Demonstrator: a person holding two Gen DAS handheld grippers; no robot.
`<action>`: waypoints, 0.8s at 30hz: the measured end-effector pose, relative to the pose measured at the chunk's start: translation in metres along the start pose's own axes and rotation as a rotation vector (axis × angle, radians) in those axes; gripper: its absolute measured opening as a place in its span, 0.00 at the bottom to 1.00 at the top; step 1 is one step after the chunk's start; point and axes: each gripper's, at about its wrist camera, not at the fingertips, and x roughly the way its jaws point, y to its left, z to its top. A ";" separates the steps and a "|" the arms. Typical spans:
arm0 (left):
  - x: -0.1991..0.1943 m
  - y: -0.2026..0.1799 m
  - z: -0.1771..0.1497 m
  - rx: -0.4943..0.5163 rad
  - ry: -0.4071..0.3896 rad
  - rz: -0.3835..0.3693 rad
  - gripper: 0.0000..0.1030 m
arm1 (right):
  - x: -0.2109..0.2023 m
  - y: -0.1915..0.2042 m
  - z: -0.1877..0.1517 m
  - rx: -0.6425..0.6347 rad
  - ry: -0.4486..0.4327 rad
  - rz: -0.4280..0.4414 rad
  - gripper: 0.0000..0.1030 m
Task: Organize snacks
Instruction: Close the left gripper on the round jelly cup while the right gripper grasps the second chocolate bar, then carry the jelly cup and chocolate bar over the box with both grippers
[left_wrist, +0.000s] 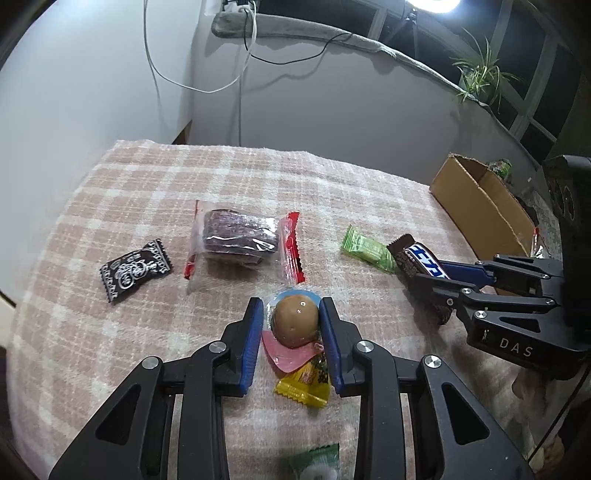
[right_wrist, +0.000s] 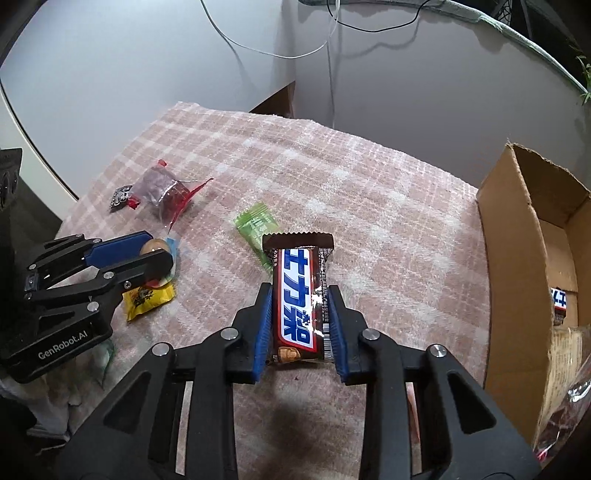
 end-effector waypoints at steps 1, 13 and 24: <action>-0.002 0.000 0.000 -0.001 -0.004 0.001 0.28 | -0.003 -0.001 -0.001 0.005 -0.008 0.001 0.28; -0.039 -0.014 0.008 0.006 -0.082 -0.031 0.28 | -0.056 -0.009 -0.010 0.034 -0.101 0.020 0.28; -0.050 -0.063 0.031 0.052 -0.136 -0.110 0.28 | -0.119 -0.042 -0.025 0.075 -0.209 -0.009 0.28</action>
